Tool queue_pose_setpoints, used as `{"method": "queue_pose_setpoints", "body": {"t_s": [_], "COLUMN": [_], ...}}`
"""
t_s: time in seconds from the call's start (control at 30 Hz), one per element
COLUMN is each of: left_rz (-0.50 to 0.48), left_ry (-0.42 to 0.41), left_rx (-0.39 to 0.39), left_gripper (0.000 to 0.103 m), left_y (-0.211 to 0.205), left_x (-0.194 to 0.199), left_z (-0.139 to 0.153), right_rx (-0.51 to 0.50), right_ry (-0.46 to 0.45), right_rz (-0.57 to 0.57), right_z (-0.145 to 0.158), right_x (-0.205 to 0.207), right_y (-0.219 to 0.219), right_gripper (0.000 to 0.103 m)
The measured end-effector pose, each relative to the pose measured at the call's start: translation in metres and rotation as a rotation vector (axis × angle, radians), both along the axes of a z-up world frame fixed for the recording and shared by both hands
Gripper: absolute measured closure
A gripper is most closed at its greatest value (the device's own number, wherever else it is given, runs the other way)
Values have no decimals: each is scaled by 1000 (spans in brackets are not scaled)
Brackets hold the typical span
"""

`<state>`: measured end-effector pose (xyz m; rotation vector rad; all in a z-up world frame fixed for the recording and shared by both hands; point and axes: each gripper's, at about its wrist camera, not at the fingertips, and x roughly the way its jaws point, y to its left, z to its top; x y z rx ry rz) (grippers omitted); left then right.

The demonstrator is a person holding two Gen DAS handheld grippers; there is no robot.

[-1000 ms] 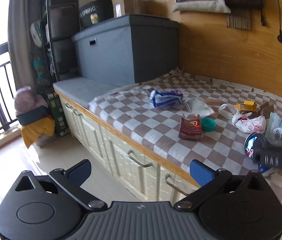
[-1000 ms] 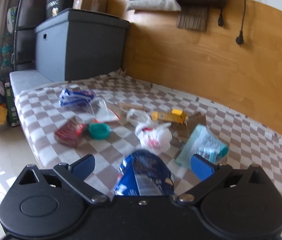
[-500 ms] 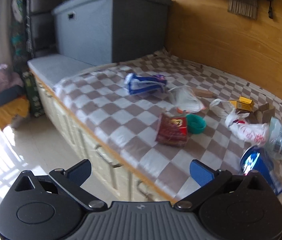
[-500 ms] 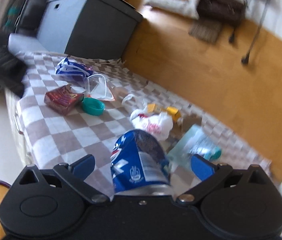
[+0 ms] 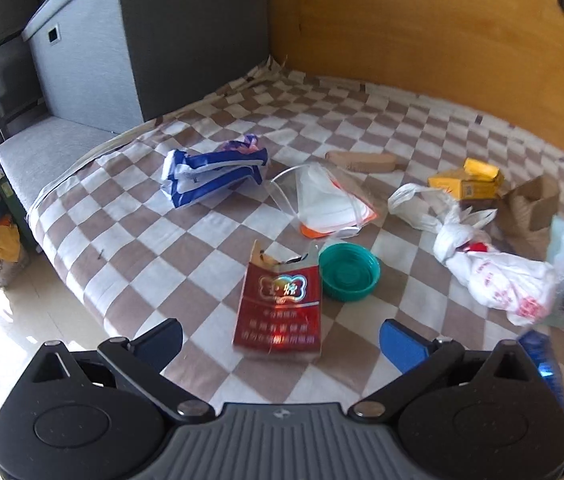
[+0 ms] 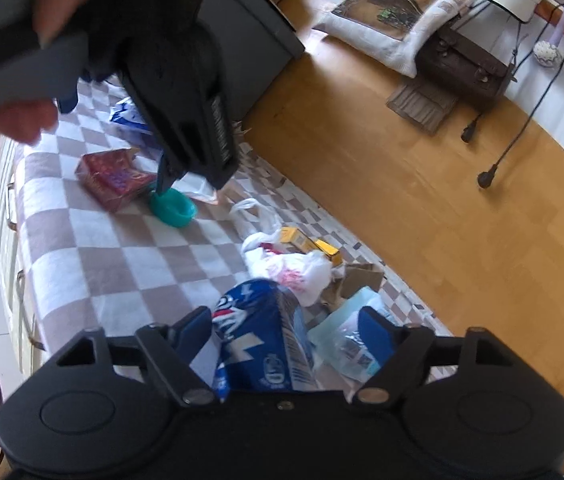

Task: Collect trash
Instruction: 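Reach the right tool to the blue can while the left tool reaches the red cigarette pack, then close the right tool on the blue can while the left tool grasps the red pack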

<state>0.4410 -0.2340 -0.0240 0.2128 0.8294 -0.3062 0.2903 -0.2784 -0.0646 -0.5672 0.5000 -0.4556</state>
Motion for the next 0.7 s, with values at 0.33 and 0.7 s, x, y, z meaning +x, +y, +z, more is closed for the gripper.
{"method": "queue_pose_setpoints", "body": {"t_s": [0.33,0.7], "left_rz": [-24,-2], "left_ry": [6,38], "left_rx": [176,171], "left_gripper": [0,31], "left_y": [-32,-24], "left_x": [31,47], "left_z": [-19,-32], "right_rx": [362,816], "right_ry": [-18,-41], "right_rz": [-81,-161], "right_z": [29,38], "right_x": [-4,-17], "right_y": [-75,-159], "right_gripper": [55,64]}}
